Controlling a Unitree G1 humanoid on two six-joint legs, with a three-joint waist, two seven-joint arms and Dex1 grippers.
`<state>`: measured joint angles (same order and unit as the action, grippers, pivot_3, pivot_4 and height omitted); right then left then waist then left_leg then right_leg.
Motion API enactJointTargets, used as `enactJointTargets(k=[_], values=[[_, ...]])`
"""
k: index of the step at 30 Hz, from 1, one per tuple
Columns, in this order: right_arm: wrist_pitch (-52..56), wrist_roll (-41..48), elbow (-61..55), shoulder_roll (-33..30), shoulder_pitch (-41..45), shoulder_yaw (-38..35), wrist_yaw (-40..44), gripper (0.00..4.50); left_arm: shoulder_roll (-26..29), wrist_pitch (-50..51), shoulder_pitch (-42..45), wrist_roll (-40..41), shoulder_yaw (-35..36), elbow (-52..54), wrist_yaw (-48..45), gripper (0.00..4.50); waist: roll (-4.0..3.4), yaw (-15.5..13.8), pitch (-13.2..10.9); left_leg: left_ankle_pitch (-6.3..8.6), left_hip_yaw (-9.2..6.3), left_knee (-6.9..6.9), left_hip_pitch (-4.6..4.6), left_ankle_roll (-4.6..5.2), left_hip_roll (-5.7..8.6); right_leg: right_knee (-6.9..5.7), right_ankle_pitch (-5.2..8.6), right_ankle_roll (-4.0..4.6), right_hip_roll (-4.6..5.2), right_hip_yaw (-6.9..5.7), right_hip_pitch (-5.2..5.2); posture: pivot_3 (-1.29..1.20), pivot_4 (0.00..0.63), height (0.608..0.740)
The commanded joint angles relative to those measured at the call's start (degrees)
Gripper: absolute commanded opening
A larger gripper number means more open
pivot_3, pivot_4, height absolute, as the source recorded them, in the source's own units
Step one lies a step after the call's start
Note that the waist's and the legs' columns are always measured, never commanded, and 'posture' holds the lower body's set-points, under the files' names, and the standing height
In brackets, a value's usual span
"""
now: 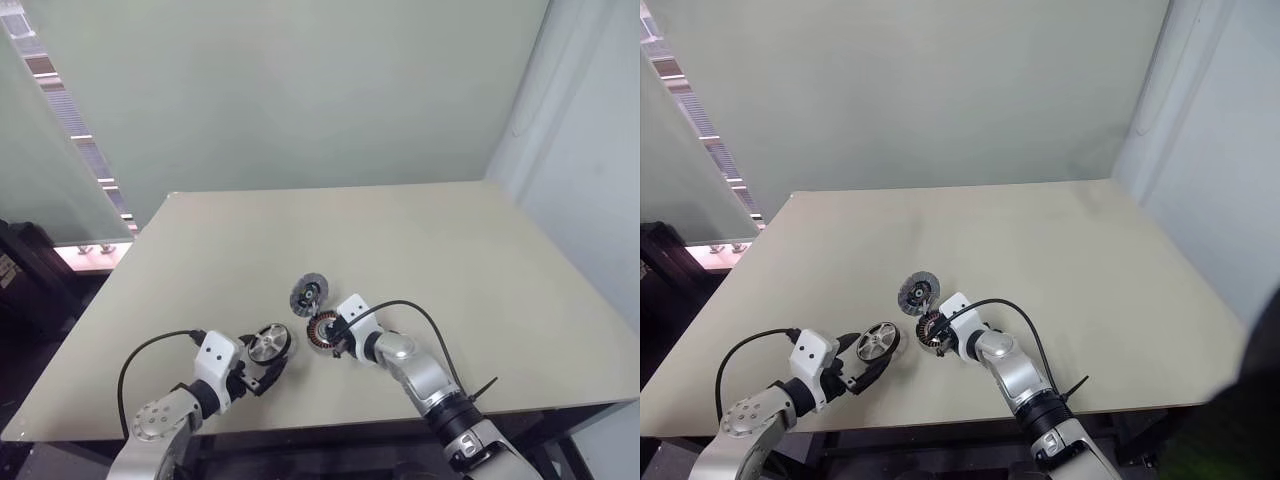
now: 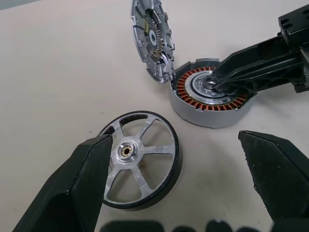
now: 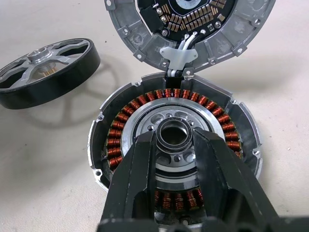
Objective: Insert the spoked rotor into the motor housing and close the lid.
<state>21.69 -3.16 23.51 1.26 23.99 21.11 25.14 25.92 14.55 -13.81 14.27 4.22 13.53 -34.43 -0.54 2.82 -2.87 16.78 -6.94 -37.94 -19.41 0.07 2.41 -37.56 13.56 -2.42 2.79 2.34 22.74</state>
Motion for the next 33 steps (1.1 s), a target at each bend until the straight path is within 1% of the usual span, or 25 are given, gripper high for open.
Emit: enactJointTargets(k=[1,13,16,20,22,33], values=[[0.1,-0.1,-1.6,0.1,0.1,-0.7,-0.4,1.16,0.1,-1.0,0.9,0.1,0.3,0.6,0.0,4.5,0.0,0.0,0.0,0.0,0.0,0.0,0.0,0.0,0.0,0.0,0.0,0.0,0.0,0.0,0.0,0.0,0.0,0.74],[0.4,-0.1,-0.9,0.5,0.1,-0.1,0.2,1.16,0.0,-1.1,0.6,0.0,0.3,0.8,0.3,4.5,0.0,0.0,0.0,0.0,0.0,0.0,0.0,0.0,0.0,0.0,0.0,0.0,0.0,0.0,0.0,0.0,0.0,0.74],[0.5,-0.1,-1.4,0.6,0.0,0.1,0.4,1.85,0.0,-1.1,0.6,-0.1,0.3,0.9,0.3,4.5,0.0,0.0,0.0,0.0,0.0,0.0,0.0,0.0,0.0,0.0,0.0,0.0,0.0,0.0,0.0,0.0,0.0,0.74],[0.2,0.4,-2.4,0.8,-0.2,-0.2,0.7,3.25,-0.1,-1.1,0.6,-0.1,0.2,0.9,0.3,4.5,0.0,0.0,0.0,0.0,-0.01,0.01,0.0,0.0,0.0,0.0,0.0,0.0,0.0,0.0,0.0,0.0,0.0,0.74],[0.5,1.1,-3.8,0.9,-0.5,-0.4,1.2,3.88,-0.1,-1.1,0.6,-0.1,0.1,0.9,0.4,4.5,0.0,0.0,0.0,0.0,0.0,0.02,0.0,0.0,0.0,0.01,0.0,0.0,0.0,0.01,0.01,0.0,0.0,0.74],[2.1,5.2,-13.8,0.4,-3.0,-2.8,3.1,3.88,0.0,-1.2,0.7,0.1,-0.1,0.8,0.3,4.5,-0.01,0.0,0.0,0.0,0.0,0.04,-0.09,0.0,-0.01,0.0,0.0,-0.01,0.0,0.01,0.13,0.0,0.0,0.74]])
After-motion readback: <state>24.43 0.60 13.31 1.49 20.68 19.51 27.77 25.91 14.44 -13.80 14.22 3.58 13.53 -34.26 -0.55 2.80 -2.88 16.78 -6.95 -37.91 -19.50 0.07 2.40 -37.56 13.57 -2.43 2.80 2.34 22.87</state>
